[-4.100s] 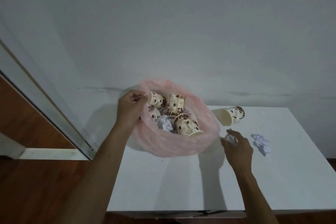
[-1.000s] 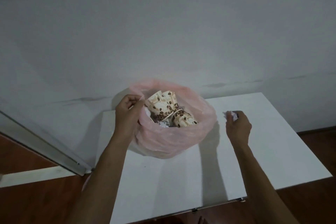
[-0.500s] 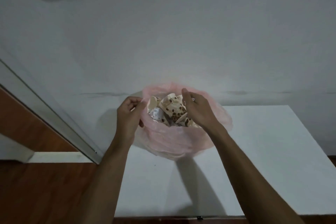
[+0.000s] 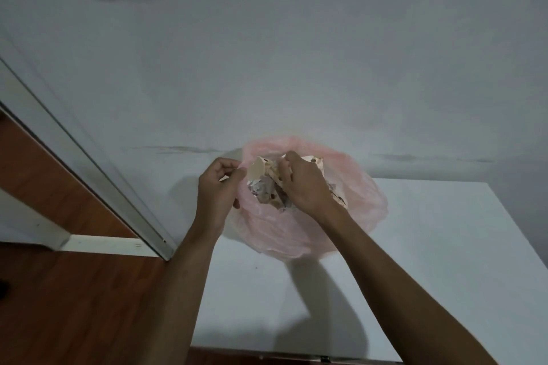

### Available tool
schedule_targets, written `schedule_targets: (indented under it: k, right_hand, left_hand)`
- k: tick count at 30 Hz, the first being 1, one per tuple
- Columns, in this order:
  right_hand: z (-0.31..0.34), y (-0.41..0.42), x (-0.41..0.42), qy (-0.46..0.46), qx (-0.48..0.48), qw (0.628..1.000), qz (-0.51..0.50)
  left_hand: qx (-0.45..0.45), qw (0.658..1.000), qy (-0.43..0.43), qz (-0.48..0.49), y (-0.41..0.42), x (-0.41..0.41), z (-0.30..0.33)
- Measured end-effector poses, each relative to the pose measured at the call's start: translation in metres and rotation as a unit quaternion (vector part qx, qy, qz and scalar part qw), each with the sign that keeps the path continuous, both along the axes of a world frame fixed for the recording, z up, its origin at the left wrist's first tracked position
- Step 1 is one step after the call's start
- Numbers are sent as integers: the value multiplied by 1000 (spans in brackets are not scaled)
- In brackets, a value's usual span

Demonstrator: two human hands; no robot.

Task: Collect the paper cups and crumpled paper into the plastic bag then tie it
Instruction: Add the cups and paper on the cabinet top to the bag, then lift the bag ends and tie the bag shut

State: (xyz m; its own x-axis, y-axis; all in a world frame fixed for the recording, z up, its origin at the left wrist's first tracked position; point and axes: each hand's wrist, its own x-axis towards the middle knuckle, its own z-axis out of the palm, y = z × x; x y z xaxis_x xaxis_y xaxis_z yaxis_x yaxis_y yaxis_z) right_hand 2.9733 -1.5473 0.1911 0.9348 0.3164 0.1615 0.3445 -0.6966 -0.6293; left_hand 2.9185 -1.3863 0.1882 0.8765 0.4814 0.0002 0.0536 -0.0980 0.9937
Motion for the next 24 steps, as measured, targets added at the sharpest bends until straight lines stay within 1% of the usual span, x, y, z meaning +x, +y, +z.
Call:
schedule_targets:
  k: [3,4,6,7,9,11,12,13,14,16,18,19,21,23,24]
  right_hand:
    - [-1,1,-5,50,-42,998,25]
    - [2,1,-6,74,-38,996,32]
    - [8,-4,-8,107,5,993,41]
    - [9,-10,-6,96,28,994,35]
    - [10,-26,3,30,42,998,-29]
    - [6,-47,16,-40,16,991,-129]
    - [3,-58,22,-49,-11,982,-180]
    - [-1,-70,28,-25,-45,972,-231]
    - [-5,-84,32,31,-79,959,-271]
    - [-13,-108,39,180,-106,929,-306]
    - [-22,-127,41,298,-74,914,-266]
    - [-26,-134,41,338,-42,910,-237]
    - [-33,-142,40,373,3,906,-200]
    - [-35,-144,40,354,26,913,-200]
    - [-35,-145,42,344,66,913,-207]
  left_hand:
    - [17,1000,-7,8,1,2,-1]
    - [18,1000,-9,12,2,4,-2]
    - [23,999,-9,23,2,6,-1]
    - [26,999,-3,28,2,6,0]
    - [25,998,40,30,2,7,2]
    - [-13,992,128,16,2,9,8]
    - [-44,985,170,4,2,9,11]
    - [-67,977,204,-11,1,8,13]
    - [-68,971,228,-28,1,7,14]
    - [-36,968,242,-58,4,4,10]
    - [-23,971,225,-79,8,2,5]
    - [-29,973,215,-84,10,2,5]
    - [-66,972,206,-86,14,4,7]
    - [-98,968,212,-92,16,6,11]
    - [-103,968,210,-96,17,6,15]
